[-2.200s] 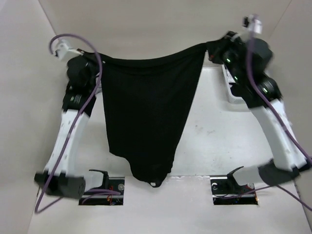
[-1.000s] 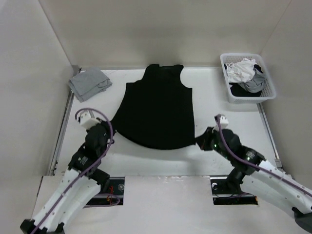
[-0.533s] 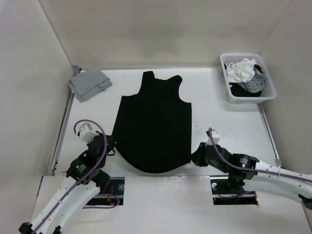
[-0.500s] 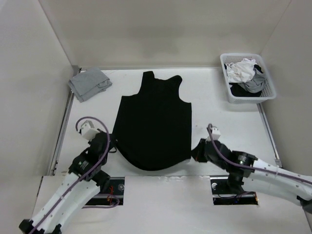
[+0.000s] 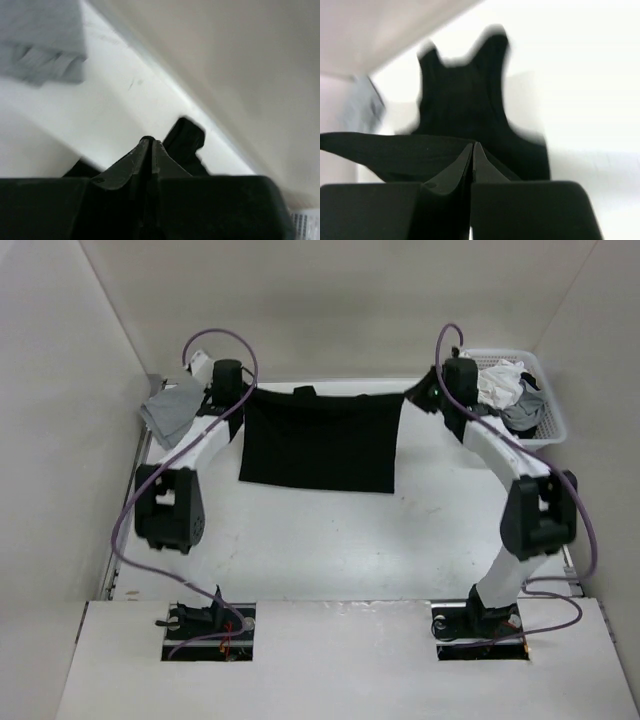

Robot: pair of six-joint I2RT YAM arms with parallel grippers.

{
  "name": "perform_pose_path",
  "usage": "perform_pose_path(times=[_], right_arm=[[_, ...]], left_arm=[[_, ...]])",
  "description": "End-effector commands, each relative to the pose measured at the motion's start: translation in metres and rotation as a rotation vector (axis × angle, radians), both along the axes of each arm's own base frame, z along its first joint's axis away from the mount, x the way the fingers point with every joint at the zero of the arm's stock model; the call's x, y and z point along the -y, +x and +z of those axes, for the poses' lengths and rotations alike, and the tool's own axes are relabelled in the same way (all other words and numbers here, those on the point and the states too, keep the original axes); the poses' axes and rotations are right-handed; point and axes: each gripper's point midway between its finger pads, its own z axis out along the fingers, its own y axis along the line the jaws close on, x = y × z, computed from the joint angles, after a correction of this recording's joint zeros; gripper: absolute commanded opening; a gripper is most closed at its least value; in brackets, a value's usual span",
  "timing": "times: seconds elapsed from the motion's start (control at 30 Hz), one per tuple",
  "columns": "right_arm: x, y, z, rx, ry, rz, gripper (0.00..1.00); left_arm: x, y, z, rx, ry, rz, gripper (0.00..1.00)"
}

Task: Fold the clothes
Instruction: Fold the tank top

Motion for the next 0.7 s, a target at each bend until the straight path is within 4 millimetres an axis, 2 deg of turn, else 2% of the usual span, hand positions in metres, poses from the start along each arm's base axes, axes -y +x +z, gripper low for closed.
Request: perform_pose_path(times=[0.0, 0.03, 0.07, 0.1, 0.13, 0.17, 0.23, 0.33, 0.4, 0.43, 0.47, 0.5, 0.6, 0.67], right_arm=[[-0.008, 0.076, 0.041, 0.122, 0.062, 0.046, 0.0], [-0.008, 0.098, 0.038, 0.111, 0.074, 0.029, 0.03], [-0.009, 0.115, 0.032, 0.097, 0.079, 0.014, 0.13], [-0.011, 0.125, 0.022, 0.069, 0.081, 0.011, 0.26], [-0.013, 0.127, 0.007, 0.023, 0.071, 0.013, 0.37], [-0.011, 0.125, -0.003, 0.002, 0.057, 0.009, 0.42], [-0.009, 0.108, -0.025, -0.026, 0.026, 0.008, 0.44], [-0.013, 0.068, -0.041, -0.01, 0.015, -0.004, 0.39], [-0.021, 0.037, -0.05, -0.005, 0.008, 0.015, 0.26], [-0.025, 0.021, -0.057, -0.009, 0.006, 0.022, 0.16], [-0.027, 0.005, -0.065, -0.021, 0.005, 0.025, 0.06], [-0.03, -0.009, -0.072, -0.03, 0.004, 0.032, 0.02], [-0.029, -0.043, -0.095, -0.049, 0.0, 0.026, 0.03], [-0.025, -0.058, -0.111, -0.071, -0.001, 0.016, 0.17]], left_arm=[[0.009, 0.072, 0.037, 0.121, 0.02, -0.052, 0.07], [0.011, 0.087, 0.037, 0.122, 0.013, -0.056, 0.16], [0.013, 0.099, 0.038, 0.123, 0.016, -0.068, 0.29], [0.014, 0.104, 0.034, 0.104, 0.013, -0.085, 0.37], [0.01, 0.103, 0.027, 0.072, 0.004, -0.085, 0.4], [0.005, 0.096, 0.02, 0.042, -0.002, -0.078, 0.42], [-0.003, 0.069, -0.004, -0.019, 0.002, -0.063, 0.42], [-0.016, 0.004, -0.044, -0.039, -0.023, -0.012, 0.4], [-0.019, -0.041, -0.075, -0.032, -0.067, 0.008, 0.39], [-0.019, -0.059, -0.089, -0.038, -0.081, 0.009, 0.39], [-0.019, -0.075, -0.102, -0.052, -0.091, 0.005, 0.39], [-0.018, -0.088, -0.113, -0.065, -0.108, -0.01, 0.4], [-0.013, -0.109, -0.126, -0.066, -0.176, -0.063, 0.42], [-0.011, -0.111, -0.125, -0.052, -0.198, -0.086, 0.44]])
